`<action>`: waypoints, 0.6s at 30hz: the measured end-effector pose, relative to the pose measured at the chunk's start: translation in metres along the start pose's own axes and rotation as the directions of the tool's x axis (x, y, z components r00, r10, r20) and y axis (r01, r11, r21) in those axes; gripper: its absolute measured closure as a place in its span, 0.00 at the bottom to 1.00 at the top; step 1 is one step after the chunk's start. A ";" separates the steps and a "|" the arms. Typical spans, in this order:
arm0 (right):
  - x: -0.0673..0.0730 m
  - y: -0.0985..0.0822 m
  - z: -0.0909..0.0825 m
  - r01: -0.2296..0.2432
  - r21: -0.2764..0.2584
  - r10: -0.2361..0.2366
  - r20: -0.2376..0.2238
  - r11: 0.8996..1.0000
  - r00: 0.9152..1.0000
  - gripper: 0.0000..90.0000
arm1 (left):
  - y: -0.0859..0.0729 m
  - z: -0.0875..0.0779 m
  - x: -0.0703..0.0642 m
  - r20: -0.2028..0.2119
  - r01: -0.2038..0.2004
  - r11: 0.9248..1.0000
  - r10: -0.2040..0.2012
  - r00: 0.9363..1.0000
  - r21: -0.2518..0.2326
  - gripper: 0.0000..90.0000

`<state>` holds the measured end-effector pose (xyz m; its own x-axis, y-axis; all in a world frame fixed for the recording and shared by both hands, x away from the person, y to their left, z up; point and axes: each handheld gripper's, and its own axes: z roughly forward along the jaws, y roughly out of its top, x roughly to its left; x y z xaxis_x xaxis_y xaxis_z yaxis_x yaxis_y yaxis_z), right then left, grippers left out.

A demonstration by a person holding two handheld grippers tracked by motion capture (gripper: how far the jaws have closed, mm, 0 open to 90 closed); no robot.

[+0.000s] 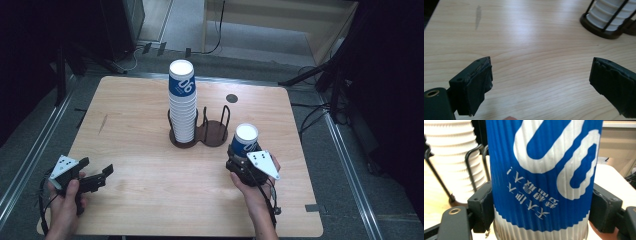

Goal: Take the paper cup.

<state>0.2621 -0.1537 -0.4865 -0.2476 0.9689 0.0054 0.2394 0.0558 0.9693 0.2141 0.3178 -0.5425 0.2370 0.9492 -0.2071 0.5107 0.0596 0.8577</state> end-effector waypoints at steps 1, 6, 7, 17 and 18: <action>0.003 -0.002 0.001 0.009 0.007 -0.009 -0.002 1.000 1.000 0.23 | 0.001 0.000 -0.003 0.009 -0.002 1.000 0.002 1.000 -0.004 0.06; 0.013 -0.012 0.006 0.041 0.022 -0.041 0.004 0.999 0.999 0.23 | 0.009 0.004 -0.019 0.049 -0.018 1.000 0.018 0.999 -0.005 0.06; 0.015 -0.014 0.007 0.050 0.026 -0.050 0.002 0.998 0.999 0.23 | 0.011 0.005 -0.023 0.062 -0.022 1.000 0.023 0.998 -0.005 0.06; 0.034 -0.024 0.011 0.111 0.020 -0.110 -0.039 0.994 0.993 0.23 | 0.033 0.015 -0.063 0.108 -0.091 0.996 0.089 0.990 0.019 0.06; 0.035 -0.024 0.011 0.117 0.020 -0.116 -0.042 0.993 0.992 0.22 | 0.036 0.018 -0.068 0.120 -0.094 0.995 0.091 0.989 0.021 0.06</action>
<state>0.2576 -0.1184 -0.5125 -0.3124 0.9450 -0.0967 0.2274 0.1733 0.9583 0.2308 0.2504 -0.5060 0.3796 0.9068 -0.1832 0.5032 -0.0362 0.8634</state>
